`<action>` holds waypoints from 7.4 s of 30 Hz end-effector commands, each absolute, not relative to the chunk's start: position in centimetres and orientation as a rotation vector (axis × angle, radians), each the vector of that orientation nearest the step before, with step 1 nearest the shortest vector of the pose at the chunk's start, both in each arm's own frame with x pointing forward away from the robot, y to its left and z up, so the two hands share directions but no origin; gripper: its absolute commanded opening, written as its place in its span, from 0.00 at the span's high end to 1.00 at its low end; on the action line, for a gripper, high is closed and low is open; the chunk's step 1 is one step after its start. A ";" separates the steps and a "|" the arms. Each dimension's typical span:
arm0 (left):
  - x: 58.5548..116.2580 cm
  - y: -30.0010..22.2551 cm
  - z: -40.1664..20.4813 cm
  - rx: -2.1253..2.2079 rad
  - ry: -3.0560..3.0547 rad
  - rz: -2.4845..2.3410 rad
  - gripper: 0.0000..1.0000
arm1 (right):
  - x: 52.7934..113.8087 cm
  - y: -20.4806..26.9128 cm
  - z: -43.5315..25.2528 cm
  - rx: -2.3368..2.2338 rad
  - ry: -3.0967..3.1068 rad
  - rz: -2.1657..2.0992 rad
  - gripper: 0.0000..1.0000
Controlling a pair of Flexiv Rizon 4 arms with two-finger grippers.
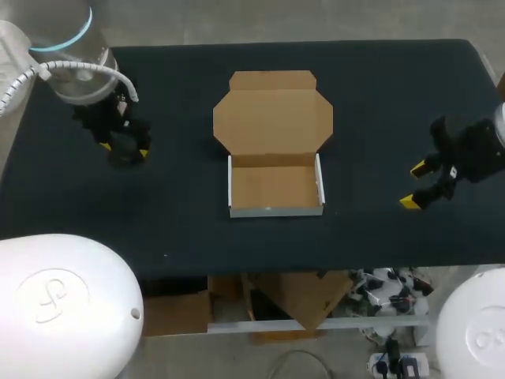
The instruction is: Assemble the packaging by folding the flat box into shape, placing the metal phone stand inside, and closing the box properly
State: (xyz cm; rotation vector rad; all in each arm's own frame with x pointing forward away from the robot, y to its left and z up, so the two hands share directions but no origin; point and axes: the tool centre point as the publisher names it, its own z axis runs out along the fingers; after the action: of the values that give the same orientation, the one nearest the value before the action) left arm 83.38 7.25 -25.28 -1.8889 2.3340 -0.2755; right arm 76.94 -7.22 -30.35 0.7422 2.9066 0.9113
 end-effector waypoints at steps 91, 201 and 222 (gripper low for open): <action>82.8 -19.3 -33.1 -1.354 2.727 -0.338 1.00 | 76.9 -7.3 -30.3 0.742 2.906 0.913 0.00; 84.3 -21.2 -39.1 -2.040 2.338 -0.171 0.00 | 76.9 -7.3 -30.3 0.742 2.906 0.913 0.00; 80.0 -21.0 -39.9 -2.097 2.255 -0.090 0.00 | 76.9 -7.3 -30.3 0.742 2.906 0.913 0.00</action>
State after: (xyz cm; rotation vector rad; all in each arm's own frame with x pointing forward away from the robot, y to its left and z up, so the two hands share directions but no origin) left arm 80.53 -20.81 -39.91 -2.1024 2.2669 -0.0883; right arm 76.94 -7.22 -30.35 0.7422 2.9066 0.9113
